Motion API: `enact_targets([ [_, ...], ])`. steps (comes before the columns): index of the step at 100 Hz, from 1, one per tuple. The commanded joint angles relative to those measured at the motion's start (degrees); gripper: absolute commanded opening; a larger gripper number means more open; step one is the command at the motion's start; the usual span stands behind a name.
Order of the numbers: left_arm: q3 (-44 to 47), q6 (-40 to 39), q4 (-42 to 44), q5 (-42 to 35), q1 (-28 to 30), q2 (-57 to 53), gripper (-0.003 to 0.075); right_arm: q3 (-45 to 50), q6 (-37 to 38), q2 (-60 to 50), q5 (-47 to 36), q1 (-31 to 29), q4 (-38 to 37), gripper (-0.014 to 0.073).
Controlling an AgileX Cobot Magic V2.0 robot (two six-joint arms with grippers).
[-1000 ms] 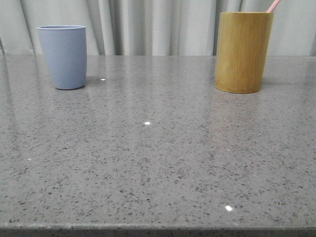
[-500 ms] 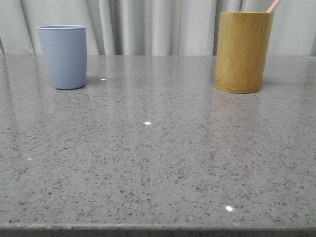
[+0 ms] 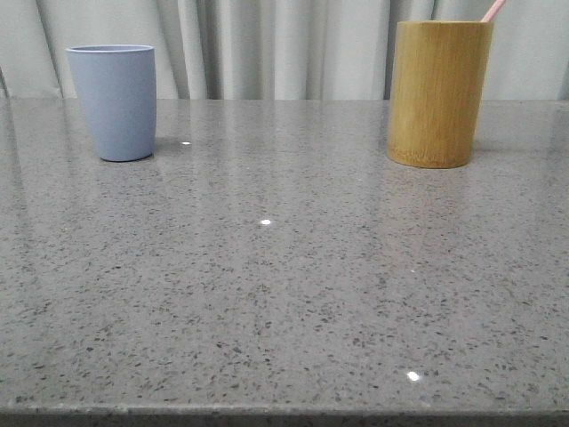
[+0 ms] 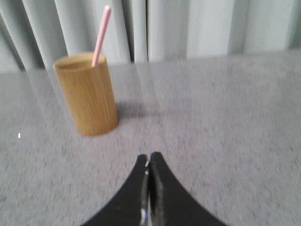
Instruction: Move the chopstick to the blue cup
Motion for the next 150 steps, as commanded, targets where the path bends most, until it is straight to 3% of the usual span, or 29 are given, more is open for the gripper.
enact_targets([
  [1, -8.7, -0.2, -0.7, 5.6, 0.0, 5.5, -0.0019, -8.7, -0.9, 6.0, 6.1, -0.4, 0.0, -0.0067],
  [10, -15.4, -0.2, 0.8, 14.1, 0.0, 10.7, -0.0019, -14.1, -1.6, 9.9, 10.4, -0.4, 0.0, -0.0067],
  [22, -22.8, -0.2, 2.6, 21.1, 0.0, 17.4, -0.0019, -17.7, -1.6, 12.8, 9.5, -0.4, 0.0, -0.0067],
  [62, -25.9, -0.2, 2.5, 22.2, 0.0, 24.3, -0.0018, -17.4, -2.2, 13.2, 8.5, -0.4, -0.1, -0.0062],
  [75, -25.9, -0.2, 2.5, 23.0, 0.0, 24.3, -0.0003, -17.4, -3.6, 13.2, 10.4, -0.4, -0.1, 0.0056],
  [82, -25.9, -0.2, 2.5, 24.0, 0.0, 24.3, 0.0061, -17.4, -4.6, 13.2, 11.1, -0.4, -0.1, 0.019],
  [89, -25.9, -0.1, 2.5, 24.7, 0.0, 24.3, 0.0184, -17.4, -6.4, 13.2, 11.4, -0.4, -0.1, 0.0354],
  [98, -25.9, -0.1, 2.5, 25.1, 0.0, 24.3, 0.0426, -17.4, -6.9, 13.2, 11.1, -0.4, -0.1, 0.0548],
  [104, -25.9, -0.1, 2.5, 25.2, 0.0, 24.3, 0.0568, -17.4, -6.9, 13.2, 10.5, -0.4, -0.1, 0.0605],
  [113, -25.9, -0.1, 2.5, 25.4, 0.0, 24.3, 0.0665, -17.4, -6.9, 13.2, 10.5, -0.4, -0.1, 0.0621],
  [138, -27.7, 0.1, -1.1, 23.5, 0.0, 26.0, 0.0578, -17.4, -6.9, 13.2, 10.2, -0.4, -0.1, 0.0621],
  [150, -31.9, 4.8, -4.6, 24.3, 0.0, 31.7, 0.0539, -17.4, -6.9, 13.2, 8.8, -0.4, -0.1, 0.0621],
])
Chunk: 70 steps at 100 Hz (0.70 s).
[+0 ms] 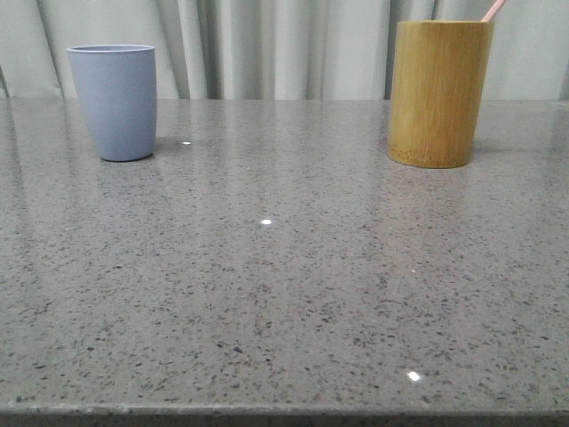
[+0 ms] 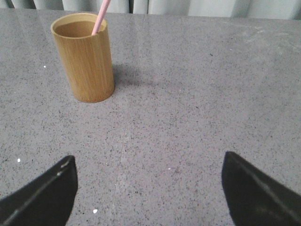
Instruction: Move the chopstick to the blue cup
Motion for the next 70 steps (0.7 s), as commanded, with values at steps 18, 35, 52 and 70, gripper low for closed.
enact_targets([
  [18, -13.1, 7.3, -6.3, -4.6, 0.0, 17.2, 0.0537, -1.7, -0.5, 1.1, -6.1, -0.4, -0.1, 0.0621],
  [35, -22.3, 10.3, -6.4, -5.0, 0.0, 30.0, 0.0537, -1.7, -0.5, 1.1, -6.0, -0.4, -0.1, 0.0621],
  [52, -31.0, 10.4, -6.2, -4.4, -1.0, 41.1, 0.0537, -1.7, -0.5, 1.1, -6.0, -0.4, 0.0, 0.0621],
  [70, -37.5, 10.4, -6.0, -4.3, -3.0, 50.5, 0.0537, -1.7, -0.5, 1.1, -6.0, -0.4, 0.0, 0.0621],
])
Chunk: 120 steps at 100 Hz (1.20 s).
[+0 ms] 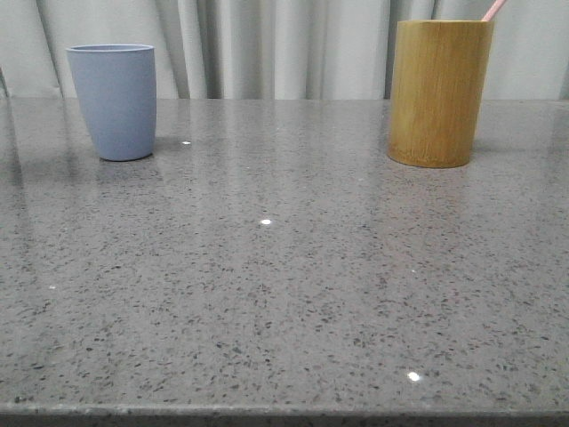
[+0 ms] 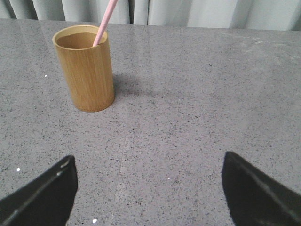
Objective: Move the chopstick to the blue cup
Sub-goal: 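Grasp the light blue cup rim with the left gripper and lift it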
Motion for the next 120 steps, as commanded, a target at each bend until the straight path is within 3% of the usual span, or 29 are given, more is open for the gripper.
enact_targets([
  [1, -4.5, 0.0, -1.4, -3.2, -1.1, 2.4, 0.0537, -1.7, -0.3, 1.1, -4.6, -0.4, 0.0, 0.0621],
  [31, -10.6, -0.1, -1.3, -3.4, -1.6, 13.0, 0.0536, -1.7, -0.3, 1.1, -4.6, -0.4, 0.0, 0.0621],
  [72, -10.8, -0.1, -1.5, -3.9, -1.7, 19.4, 0.0522, -1.7, -0.3, 1.1, -4.6, -0.4, 0.0, 0.0621],
  [86, -10.8, -0.1, -2.0, -4.5, -1.9, 19.4, 0.0353, -1.7, -0.3, 1.1, -4.7, -0.4, 0.0, 0.0621],
  [103, -10.9, -0.1, -3.1, -4.5, -3.5, 19.3, -0.0022, -1.7, -0.3, 1.1, -4.8, -0.4, 0.0, 0.0621],
  [120, -14.4, -0.1, -3.1, -1.4, -6.8, 19.3, -0.0019, -1.7, -0.3, 1.1, -4.9, -0.4, 0.0, 0.0621],
])
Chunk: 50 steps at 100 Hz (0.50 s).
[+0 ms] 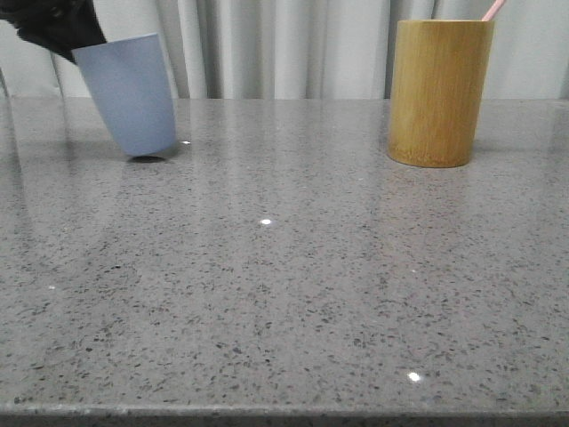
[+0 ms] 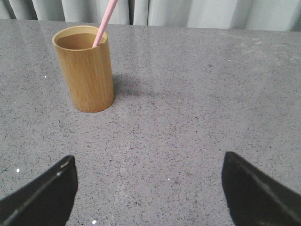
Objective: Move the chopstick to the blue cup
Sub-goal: 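Grasp the light blue cup rim with the left gripper and lift it, then carry the blue cup toward the bamboo cup and lower it onto the table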
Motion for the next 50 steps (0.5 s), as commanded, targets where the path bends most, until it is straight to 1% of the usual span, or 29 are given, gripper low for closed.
enact_targets([
  [1, -4.4, -0.2, -2.2, -0.5, -2.0, -2.9, -0.0019, -1.7, -0.3, 1.1, -4.7, -0.4, 0.0, 0.0621],
  [20, -11.5, -0.2, -1.6, 3.5, -8.0, -2.9, -0.0019, -1.7, -0.3, 1.1, -4.7, -0.4, 0.0, 0.0621],
  [33, -13.9, -0.3, 1.7, 3.3, -12.5, -2.9, -0.0019, -1.7, -0.3, 1.1, -4.7, -0.4, 0.0, 0.0621],
  [50, -14.1, -0.5, 4.1, 1.8, -17.1, -2.7, -0.0019, -1.7, -0.3, 1.1, -4.7, -0.4, 0.0, 0.0621],
])
